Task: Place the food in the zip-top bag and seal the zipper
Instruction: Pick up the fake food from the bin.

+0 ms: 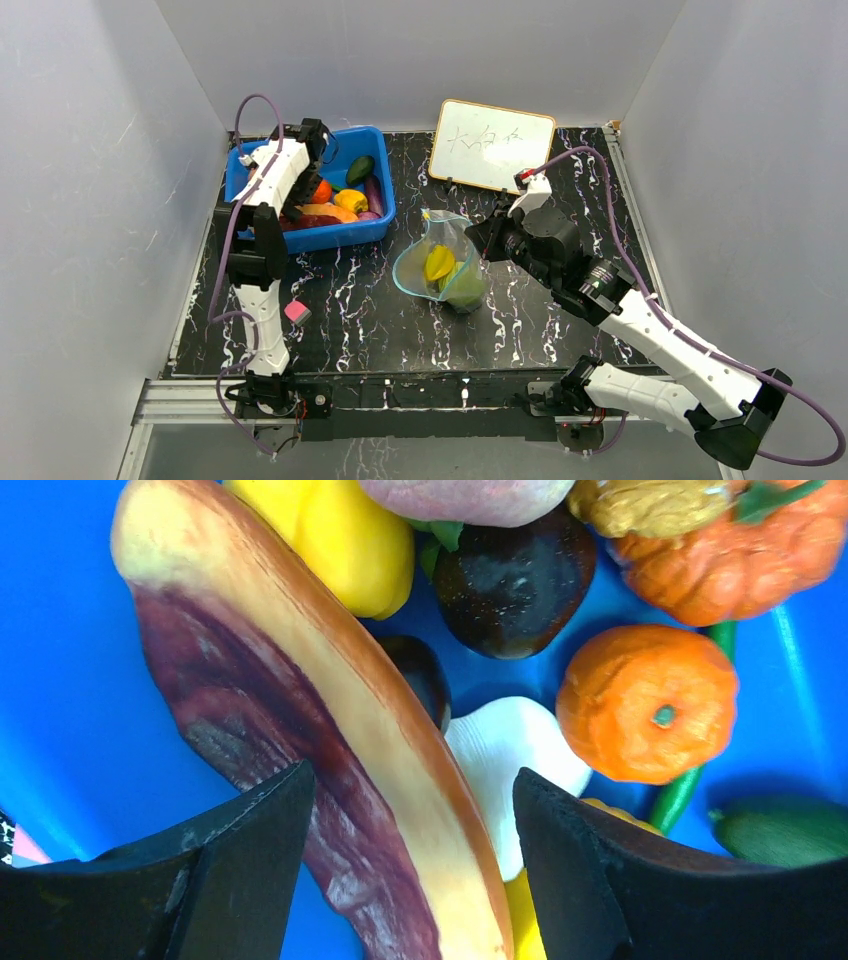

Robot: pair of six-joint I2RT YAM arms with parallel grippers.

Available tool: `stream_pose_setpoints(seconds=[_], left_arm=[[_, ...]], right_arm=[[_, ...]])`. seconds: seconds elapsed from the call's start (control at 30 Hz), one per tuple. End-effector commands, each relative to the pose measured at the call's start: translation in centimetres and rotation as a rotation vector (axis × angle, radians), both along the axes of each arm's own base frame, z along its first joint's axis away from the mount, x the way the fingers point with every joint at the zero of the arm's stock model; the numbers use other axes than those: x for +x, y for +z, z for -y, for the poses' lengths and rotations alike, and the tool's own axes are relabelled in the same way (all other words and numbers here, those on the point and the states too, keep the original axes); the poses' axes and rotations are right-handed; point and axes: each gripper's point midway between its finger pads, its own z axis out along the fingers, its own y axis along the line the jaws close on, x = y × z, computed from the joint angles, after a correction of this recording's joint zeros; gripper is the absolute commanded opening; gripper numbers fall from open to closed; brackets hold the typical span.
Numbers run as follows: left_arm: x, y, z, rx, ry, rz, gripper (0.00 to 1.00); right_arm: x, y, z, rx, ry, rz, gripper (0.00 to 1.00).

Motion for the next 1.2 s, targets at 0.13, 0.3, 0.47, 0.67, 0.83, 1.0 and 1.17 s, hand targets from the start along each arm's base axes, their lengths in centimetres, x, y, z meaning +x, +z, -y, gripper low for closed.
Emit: stream_pose_setpoints(seconds=[0.13,0.3,0.47,0.67,0.83,1.0,1.17], left_arm=[[-1.8,-1.8,-0.5,0.026,0.033,-0.122,0.64],[-1.8,-1.3,-0.3,0.012,0.035,-0.099,0.35],[-1.8,0.3,-0.4,0.009,0.034,-0.052,0.15],[-1.4,2.8,0.2,-0.035,-0.009,0.043,0.06],[-1.7,4.6,0.3,-0.056,-0.029,0.123,0.08],[-1.9,6.4,0.4,-0.067,-0.054,0.195,0.12],[-1.8,8.0,0.3,-0.06,-0.085,0.293,0.08]], right_arm=[[0.3,3.6,0.1,0.076,-0.015,0.076,0.0],[0.3,3.4,0.1,0.071,-0.018,0.069,0.0],[0.2,3.1,0.1,0.076,-0.021,0.062,0.0],[0.2,3.0,0.1,0.081,-0.021,0.054,0.0],[0.1,3.0,0.0,0.083,-0.018,0.05,0.0],[0.0,2.8,0.0,0.089,-0.015,0.045,0.0],[-0.1,2.6,0.0,0.088,-0.014,0.039,0.0]])
